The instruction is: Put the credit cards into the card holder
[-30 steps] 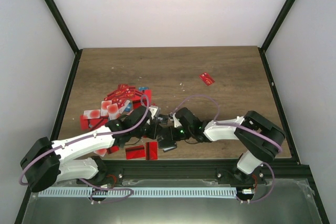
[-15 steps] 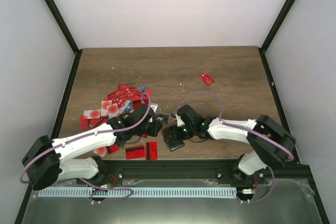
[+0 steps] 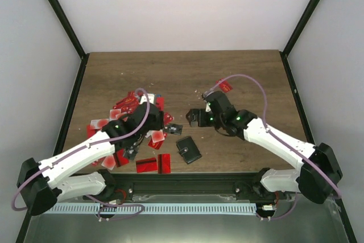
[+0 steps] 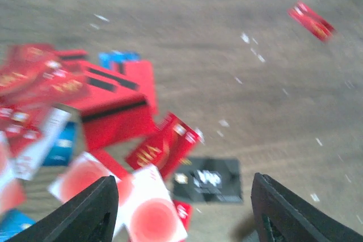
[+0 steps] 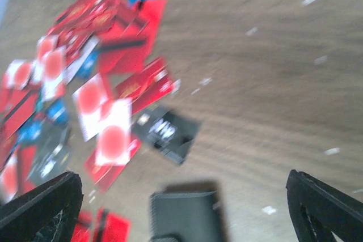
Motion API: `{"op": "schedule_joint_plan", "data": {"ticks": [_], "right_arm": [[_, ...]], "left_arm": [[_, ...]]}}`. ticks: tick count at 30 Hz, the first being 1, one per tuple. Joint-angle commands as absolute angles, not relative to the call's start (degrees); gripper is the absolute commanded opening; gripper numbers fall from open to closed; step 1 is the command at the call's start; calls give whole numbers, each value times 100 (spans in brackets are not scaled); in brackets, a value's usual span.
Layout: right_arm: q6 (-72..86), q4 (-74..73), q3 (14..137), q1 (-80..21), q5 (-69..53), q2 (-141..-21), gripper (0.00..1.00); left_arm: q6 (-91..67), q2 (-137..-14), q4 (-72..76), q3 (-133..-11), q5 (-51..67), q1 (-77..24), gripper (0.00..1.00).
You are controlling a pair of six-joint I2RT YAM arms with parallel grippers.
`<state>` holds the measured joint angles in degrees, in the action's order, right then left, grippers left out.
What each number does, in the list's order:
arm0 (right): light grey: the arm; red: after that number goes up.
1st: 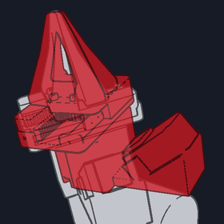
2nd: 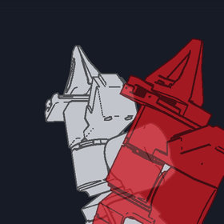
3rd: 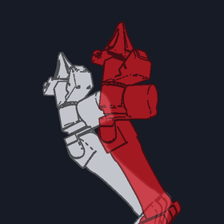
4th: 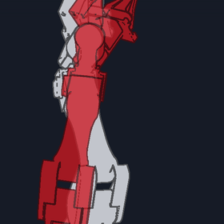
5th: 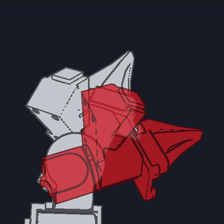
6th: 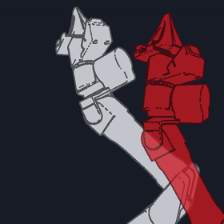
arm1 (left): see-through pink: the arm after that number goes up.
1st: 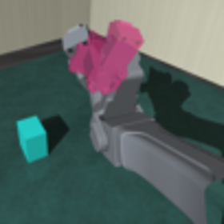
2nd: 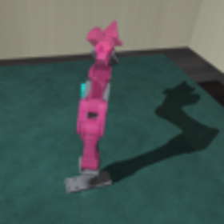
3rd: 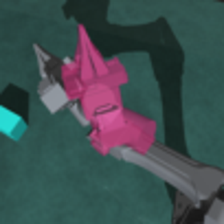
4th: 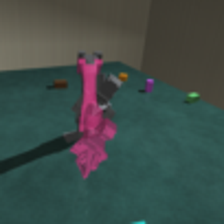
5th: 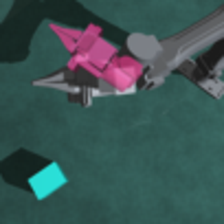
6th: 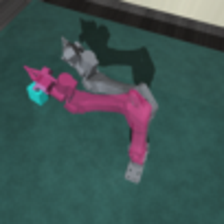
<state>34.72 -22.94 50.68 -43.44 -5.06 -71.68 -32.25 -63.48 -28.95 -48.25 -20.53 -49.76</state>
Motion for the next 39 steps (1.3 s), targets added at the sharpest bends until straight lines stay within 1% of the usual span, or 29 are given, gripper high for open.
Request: {"op": "schedule_joint_plan", "data": {"ticks": [1, 3, 4, 7, 8, 9, 12, 14, 17, 20, 21, 25, 26, 27, 29, 30, 31, 32, 33, 34, 35, 36, 37, 38, 39], "right_arm": [[3018, -2535, 5384, -3643, 972, -6993, 100], [2724, -2224, 5253, -3187, 1279, -6821, 100], [2526, -1912, 5090, -2990, 1431, -6691, 100], [1915, -717, 4201, -2436, 1754, -6234, 100], [1732, -295, 3853, -2174, 1768, -6093, 100], [1591, 194, 3509, -2012, 1779, -5966, 100], [910, 2196, 2234, -1788, 1915, -5576, 100], [382, 3562, 1267, -1750, 2005, -5404, 100], [445, 5024, 519, -1431, 1868, -5615, 100], [451, 5930, 380, -1174, 1740, -6332, 100], [388, 6224, 450, -1138, 1763, -6592, 100], [49, 7319, 668, -877, 1143, -7570, 100], [-38, 7330, 784, -825, 1082, -7747, 100], [-16, 7540, 810, -660, 819, -7934, 100], [295, 7985, 791, -199, 48, -8470, 100], [335, 8572, 784, -49, -104, -8918, 100], [276, 8344, 911, -23, -288, -8989, 100], [219, 7262, 1184, -18, -493, -8728, 100], [160, 7247, 1354, -18, -618, -8833, 100], [124, 7550, 1329, -18, -645, -8941, 100], [142, 7110, 1367, -18, -590, -8795, 100], [145, 7110, 1381, -22, -576, -8840, 100], [127, 7427, 1325, -32, -564, -8901, 100], [130, 7211, 1401, -35, -570, -8821, 100], [132, 7065, 1403, -35, -590, -8814, 100]], "left_arm": [[-2856, -6005, -2842, -4886, -4054, -4759, 74], [-2614, -5885, -2522, -4770, -4740, -4590, 89], [-2402, -5834, -2216, -4636, -5077, -4498, 93], [-1193, -5673, -560, -3753, -5912, -4254, 94], [-854, -5609, 21, -3311, -6083, -4147, 97], [-646, -5557, 438, -3068, -6099, -3987, 97], [-787, -5410, 1004, -2632, -5381, -3188, 100], [-570, -5424, 1898, -2161, -4719, -2670, 99], [-338, -5747, 3173, -1662, -4168, -2167, 99], [-258, -6335, 3576, -1744, -3693, -1701, 100], [-181, -6574, 3918, -1685, -3525, -1569, 100], [-106, -7658, 5814, -1348, -2803, -957, 100], [-86, -7717, 5726, -1410, -2687, -911, 99], [22, -7740, 5862, -1429, -2419, -827, 98], [211, -8042, 6500, -1346, -2251, -660, 99], [113, -8310, 6899, -1229, -1939, -442, 100], [-84, -8645, 7398, -1132, -1589, -188, 100], [-137, -9087, 8116, -1070, -1423, -19, 100], [-149, -9030, 8045, -1092, -1278, 15, 100], [-224, -8775, 7093, -1335, -1130, 44, 100], [-195, -8890, 6801, -1482, -1104, 60, 100], [-95, -9044, 7258, -1422, -953, 51, 100], [-112, -8996, 7257, -1458, -927, 55, 100], [-117, -8858, 6727, -1563, -937, 49, 100], [-99, -8892, 6756, -1532, -945, 37, 100]]}}
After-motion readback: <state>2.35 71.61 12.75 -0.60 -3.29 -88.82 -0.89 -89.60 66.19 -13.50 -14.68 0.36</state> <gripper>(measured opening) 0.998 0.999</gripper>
